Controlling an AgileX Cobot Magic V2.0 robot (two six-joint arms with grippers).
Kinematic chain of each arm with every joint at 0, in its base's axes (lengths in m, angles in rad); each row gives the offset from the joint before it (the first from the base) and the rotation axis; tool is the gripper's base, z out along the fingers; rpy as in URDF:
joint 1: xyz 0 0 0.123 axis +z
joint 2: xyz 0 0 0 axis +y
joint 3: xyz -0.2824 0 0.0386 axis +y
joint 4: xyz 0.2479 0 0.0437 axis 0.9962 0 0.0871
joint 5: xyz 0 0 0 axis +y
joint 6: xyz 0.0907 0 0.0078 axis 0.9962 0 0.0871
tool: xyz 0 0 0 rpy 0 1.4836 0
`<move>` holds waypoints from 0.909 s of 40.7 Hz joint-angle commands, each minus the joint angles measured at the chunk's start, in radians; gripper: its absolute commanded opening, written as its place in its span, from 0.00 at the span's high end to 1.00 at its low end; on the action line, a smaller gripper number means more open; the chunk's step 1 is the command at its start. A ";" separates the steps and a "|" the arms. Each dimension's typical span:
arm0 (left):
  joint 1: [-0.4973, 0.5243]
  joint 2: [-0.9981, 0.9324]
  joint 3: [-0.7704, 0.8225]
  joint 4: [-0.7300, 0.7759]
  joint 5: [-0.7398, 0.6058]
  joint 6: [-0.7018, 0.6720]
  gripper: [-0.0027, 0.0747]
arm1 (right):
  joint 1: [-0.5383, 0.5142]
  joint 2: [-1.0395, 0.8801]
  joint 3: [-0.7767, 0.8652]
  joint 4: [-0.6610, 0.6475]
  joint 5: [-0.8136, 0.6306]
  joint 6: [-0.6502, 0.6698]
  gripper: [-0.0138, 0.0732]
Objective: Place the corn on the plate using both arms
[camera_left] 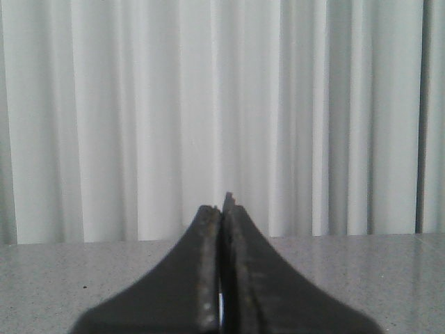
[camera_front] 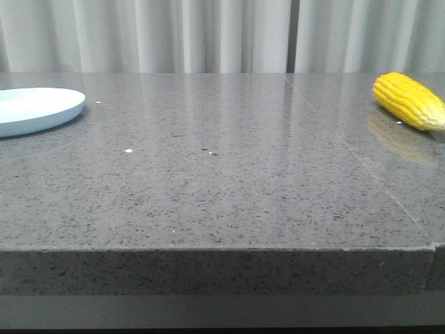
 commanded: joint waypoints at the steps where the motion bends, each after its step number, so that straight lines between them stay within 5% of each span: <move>1: 0.001 0.089 -0.133 -0.012 0.047 -0.009 0.99 | 0.002 0.082 -0.122 -0.002 -0.010 -0.003 0.92; 17: 0.001 0.340 -0.291 -0.012 0.310 -0.009 0.99 | 0.002 0.334 -0.285 -0.002 0.241 -0.003 0.92; 37: 0.001 0.420 -0.279 -0.012 0.370 -0.009 0.99 | 0.002 0.501 -0.260 -0.003 0.333 -0.003 0.92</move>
